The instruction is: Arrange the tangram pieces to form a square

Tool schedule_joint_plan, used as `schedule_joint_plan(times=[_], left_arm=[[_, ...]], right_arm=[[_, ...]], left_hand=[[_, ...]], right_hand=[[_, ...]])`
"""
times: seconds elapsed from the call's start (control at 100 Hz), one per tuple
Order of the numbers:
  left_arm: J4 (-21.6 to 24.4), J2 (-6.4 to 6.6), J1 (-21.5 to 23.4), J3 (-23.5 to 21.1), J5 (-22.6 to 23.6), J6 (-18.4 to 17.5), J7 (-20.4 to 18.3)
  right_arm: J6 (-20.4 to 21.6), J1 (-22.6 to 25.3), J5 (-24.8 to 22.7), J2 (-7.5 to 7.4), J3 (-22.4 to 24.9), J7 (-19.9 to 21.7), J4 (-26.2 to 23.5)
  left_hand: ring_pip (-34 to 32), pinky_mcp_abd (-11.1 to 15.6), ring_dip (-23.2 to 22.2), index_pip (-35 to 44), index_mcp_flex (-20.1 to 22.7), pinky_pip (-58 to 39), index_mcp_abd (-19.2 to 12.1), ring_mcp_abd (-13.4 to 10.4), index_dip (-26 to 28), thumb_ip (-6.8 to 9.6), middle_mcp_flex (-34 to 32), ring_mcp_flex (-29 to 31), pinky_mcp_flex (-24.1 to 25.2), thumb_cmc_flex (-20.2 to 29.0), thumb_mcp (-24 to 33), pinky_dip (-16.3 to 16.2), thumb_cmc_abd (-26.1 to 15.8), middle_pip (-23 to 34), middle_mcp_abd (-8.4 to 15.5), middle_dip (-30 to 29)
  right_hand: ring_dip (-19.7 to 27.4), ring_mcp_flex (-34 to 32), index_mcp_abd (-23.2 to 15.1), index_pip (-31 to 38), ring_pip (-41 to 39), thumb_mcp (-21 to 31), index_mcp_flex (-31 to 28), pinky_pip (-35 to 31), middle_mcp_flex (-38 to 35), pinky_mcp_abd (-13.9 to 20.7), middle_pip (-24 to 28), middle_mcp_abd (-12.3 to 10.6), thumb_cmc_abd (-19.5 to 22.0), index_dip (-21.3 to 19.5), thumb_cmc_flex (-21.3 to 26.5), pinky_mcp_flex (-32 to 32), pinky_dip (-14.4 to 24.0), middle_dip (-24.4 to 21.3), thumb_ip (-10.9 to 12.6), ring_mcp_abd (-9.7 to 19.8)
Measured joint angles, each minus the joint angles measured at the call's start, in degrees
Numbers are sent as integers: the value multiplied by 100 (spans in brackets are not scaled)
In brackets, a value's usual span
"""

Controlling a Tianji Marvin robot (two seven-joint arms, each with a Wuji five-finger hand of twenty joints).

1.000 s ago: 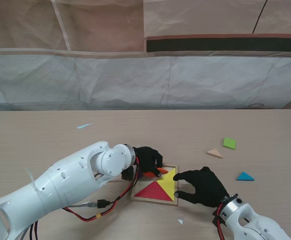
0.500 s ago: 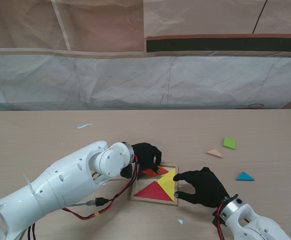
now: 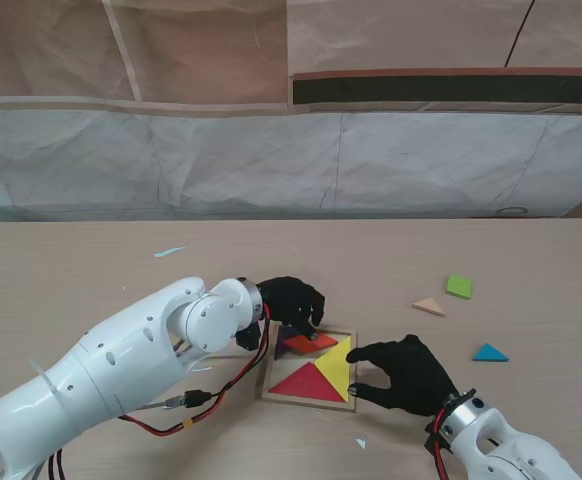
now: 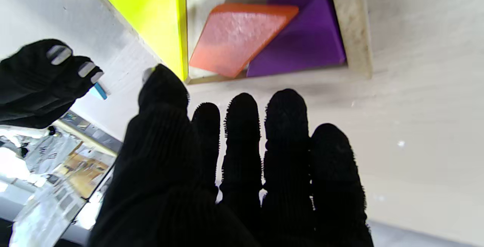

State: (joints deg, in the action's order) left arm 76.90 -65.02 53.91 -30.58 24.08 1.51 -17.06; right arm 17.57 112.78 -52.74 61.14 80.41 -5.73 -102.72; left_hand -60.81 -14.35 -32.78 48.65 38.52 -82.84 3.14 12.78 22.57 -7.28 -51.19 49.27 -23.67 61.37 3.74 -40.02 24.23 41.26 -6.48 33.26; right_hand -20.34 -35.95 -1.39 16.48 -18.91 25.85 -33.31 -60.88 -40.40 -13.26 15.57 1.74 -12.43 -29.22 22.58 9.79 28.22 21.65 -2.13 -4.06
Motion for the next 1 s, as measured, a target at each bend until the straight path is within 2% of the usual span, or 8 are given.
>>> schedule_joint_plan(times=[0.06,0.11,0.17,0.29,0.51,0.65,0.98,1.0], left_arm=[[0,9,79,-105,332,-288,192],[1,32,123,-148,757,-519,343],[21,81,158,-184,1205,-676,390],[96,212,223,-265,1422,-736,364],[79,295,361,-396,1579,-894,476],[80,352,365,-328,1981,-1118,495],[-117,373,88,185,1993,-1294,645],[-123,373,63,213,2000,-1306,641]], right_arm=[[-1,0,0,0,-1,0,0],[-2,0,0,0,-4,0,0],[-2,1,1,0,-4,2,0],[-7,4,4,0,-4,8,-1],[-15,0,4,-2,-21,24,-2],[-29,0,4,-2,-31,34,-3],[-30,-5,-1,-2,-45,31,-3],[-30,-5,-2,-2,-45,31,-3]], left_hand=[[517,117,41,-17,-134,389,-66,-41,-23,57,417,-481,492,81,-89,82,-6,-211,19,-20],[909,238,45,-101,-170,762,-161,-203,46,58,818,-913,910,100,-210,162,-17,-276,162,-196],[1300,350,66,-215,-348,1139,-162,-253,137,92,1269,-1411,1356,140,-330,304,-130,-355,245,-350],[1758,426,72,-449,-507,1643,-160,-365,250,94,1957,-2102,1946,-17,-396,515,-410,-502,388,-483],[2146,454,147,-844,-983,1966,-118,-452,290,154,2556,-2570,2295,-675,-526,724,-477,-712,450,-541],[2273,491,178,-959,-1096,2119,-51,-513,290,155,2767,-2721,2369,-678,-504,778,-403,-797,525,-569],[2379,537,179,-947,-1101,2183,-50,-660,414,157,2995,-2777,2401,-672,-480,884,-234,-799,685,-569],[2382,555,179,-947,-1121,2201,-50,-659,414,219,2995,-2835,2434,-672,-493,887,-208,-799,726,-569]], right_hand=[[0,0,0,0,0,0,0,0,0,0,0,0,0,0,0,-1,0,0,0,0],[0,0,0,0,0,0,0,0,0,0,0,0,0,0,0,-1,0,0,0,0],[0,0,0,0,0,0,0,0,0,0,0,0,0,0,0,-1,0,0,0,0],[0,0,0,0,0,0,0,0,0,0,0,0,0,0,0,-1,0,0,0,0],[0,0,0,0,0,0,0,0,0,0,0,0,0,0,0,0,0,0,0,0],[0,0,0,0,0,0,0,0,0,0,0,0,0,0,0,-1,0,0,0,0],[0,0,0,1,0,0,0,0,0,0,0,0,0,0,0,-1,0,0,0,0],[0,0,0,1,0,0,0,0,0,0,0,0,0,0,0,-1,0,0,0,0]])
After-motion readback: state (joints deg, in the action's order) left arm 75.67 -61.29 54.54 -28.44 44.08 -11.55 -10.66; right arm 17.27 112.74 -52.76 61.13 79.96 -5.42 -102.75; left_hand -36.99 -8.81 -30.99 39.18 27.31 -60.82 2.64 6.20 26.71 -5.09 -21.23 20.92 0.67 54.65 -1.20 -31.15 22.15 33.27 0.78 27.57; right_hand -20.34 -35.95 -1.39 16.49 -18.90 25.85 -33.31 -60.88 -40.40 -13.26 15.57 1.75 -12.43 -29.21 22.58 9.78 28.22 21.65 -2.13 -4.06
